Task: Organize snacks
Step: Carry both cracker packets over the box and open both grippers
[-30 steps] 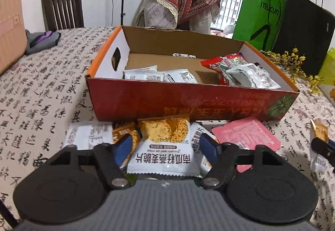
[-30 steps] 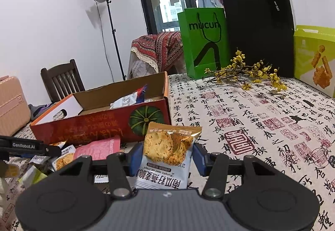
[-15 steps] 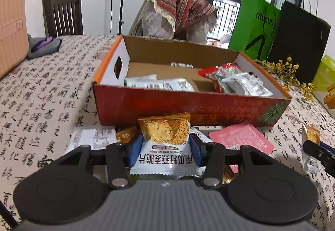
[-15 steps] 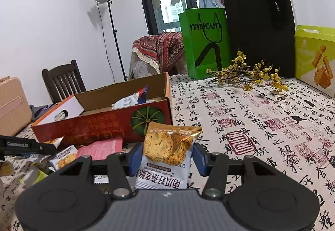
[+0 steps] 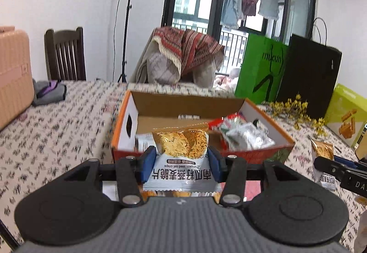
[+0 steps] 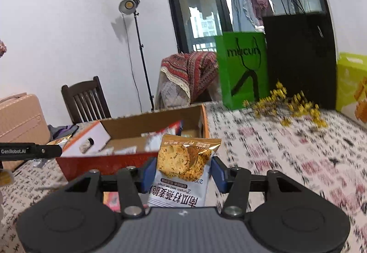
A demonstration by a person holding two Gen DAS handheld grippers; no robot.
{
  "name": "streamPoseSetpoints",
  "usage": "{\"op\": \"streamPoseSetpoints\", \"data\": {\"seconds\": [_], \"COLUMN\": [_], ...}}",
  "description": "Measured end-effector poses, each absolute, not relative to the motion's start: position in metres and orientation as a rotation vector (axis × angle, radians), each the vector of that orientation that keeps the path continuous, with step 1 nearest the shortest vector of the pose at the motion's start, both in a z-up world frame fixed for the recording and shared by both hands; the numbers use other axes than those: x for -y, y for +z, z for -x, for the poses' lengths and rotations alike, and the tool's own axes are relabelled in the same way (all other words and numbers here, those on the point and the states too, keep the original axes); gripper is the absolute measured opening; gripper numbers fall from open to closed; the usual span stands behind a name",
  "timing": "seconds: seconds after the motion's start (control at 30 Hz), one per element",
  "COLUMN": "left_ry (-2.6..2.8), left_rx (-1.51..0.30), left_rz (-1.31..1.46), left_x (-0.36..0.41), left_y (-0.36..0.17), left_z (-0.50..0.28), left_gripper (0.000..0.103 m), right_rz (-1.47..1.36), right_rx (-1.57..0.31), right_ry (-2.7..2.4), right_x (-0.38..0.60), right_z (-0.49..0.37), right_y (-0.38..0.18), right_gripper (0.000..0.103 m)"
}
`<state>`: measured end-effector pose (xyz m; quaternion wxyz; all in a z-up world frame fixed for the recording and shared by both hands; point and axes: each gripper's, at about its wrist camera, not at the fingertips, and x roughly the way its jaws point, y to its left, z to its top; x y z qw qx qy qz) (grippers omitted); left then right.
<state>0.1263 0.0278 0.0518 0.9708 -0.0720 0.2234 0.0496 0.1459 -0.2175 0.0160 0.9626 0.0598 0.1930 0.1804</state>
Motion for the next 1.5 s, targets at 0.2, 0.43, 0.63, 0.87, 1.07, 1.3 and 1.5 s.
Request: {"op": "streamPoseSetpoints", "data": {"seconds": [0.2,0.43,0.63,0.87,1.07,1.3,1.5], "left_ry": [0.098,0.117,0.167,0.184,0.204,0.198,0.214], "left_rx": [-0.416,-0.364,-0.275,-0.312,-0.350,-0.354,-0.291], "left_rz": [0.148,0.156,0.094,0.082,0.045,0.047,0.082], "left_x": [-0.031,-0.035,-0.033,-0.042,-0.048,-0.049,-0.052], "left_y": [0.066,0.076,0.065,0.034,0.015,0.007,0.013], "left_z": [-0.141,-0.167,-0.187,-0.208,-0.218,-0.220,-0.211], "left_gripper": [0.050,0.050,0.050,0.050,0.050,0.069,0.103], "right_rz": [-0.107,-0.096,-0.078,-0.050,-0.035,-0.035,-0.083], "right_rx": [-0.362,-0.328,-0.317,-0.325,-0.335,-0.359,-0.349], "right_ry": [0.392,0.424,0.442,0.415,0.391,0.417,0.425], "right_x": [0.199,0.166,0.135,0.124,0.130,0.129,0.137], "right_z": [-0.165,-0.199,-0.233,-0.259,-0.268,-0.269,-0.267], "right_y": [0.042,0.061,0.057,0.028,0.007,0.002,0.003], "right_gripper": [0.051,0.051,0.051,0.051,0.051,0.082,0.103]}}
